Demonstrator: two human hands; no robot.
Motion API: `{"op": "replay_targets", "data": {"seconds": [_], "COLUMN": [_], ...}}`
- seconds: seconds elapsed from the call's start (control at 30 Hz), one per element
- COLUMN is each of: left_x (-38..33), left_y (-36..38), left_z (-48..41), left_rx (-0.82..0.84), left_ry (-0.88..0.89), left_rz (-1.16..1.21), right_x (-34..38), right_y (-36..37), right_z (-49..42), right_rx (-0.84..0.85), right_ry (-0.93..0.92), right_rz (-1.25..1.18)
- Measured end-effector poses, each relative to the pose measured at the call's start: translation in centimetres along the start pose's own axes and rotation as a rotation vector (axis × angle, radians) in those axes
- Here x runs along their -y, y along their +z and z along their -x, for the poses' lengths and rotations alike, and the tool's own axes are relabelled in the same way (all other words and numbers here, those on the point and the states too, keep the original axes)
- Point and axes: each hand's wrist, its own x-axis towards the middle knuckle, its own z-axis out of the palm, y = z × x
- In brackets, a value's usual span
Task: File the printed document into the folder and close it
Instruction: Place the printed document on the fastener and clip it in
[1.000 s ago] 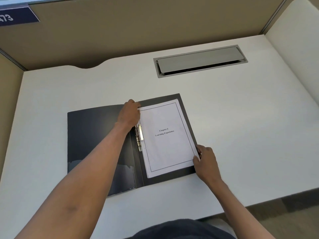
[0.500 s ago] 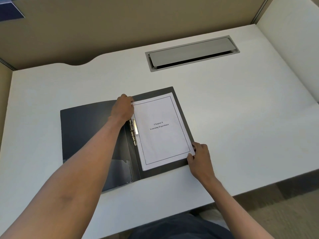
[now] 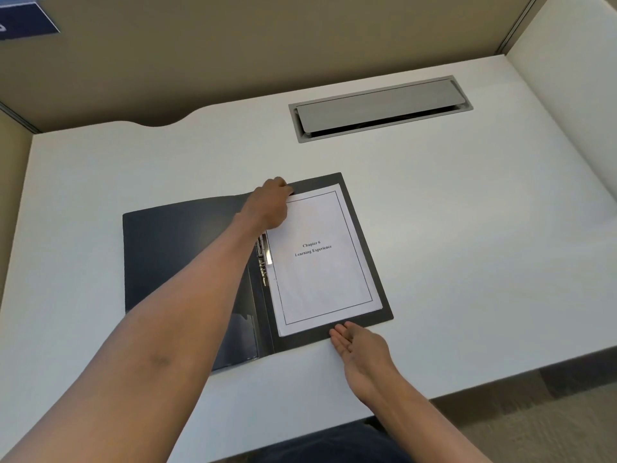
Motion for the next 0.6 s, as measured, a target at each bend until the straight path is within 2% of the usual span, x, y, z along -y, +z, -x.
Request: {"op": "replay_targets", "data": {"seconds": [0.2, 0.6], "left_x": [0.0, 0.0], "left_y": [-0.4, -0.2], "left_z": [-0.7, -0.1], "left_rx": [0.017, -0.039], "left_ry": [0.004, -0.012], "left_rz": [0.012, 0.054], "right_x": [0.2, 0.8], "right_y": [0.6, 1.2], "right_z": [0.0, -0.1], "right_rx": [-0.003, -0.024], "right_ry": [-0.007, 0.009], "right_rz": [0.081, 0.026]}}
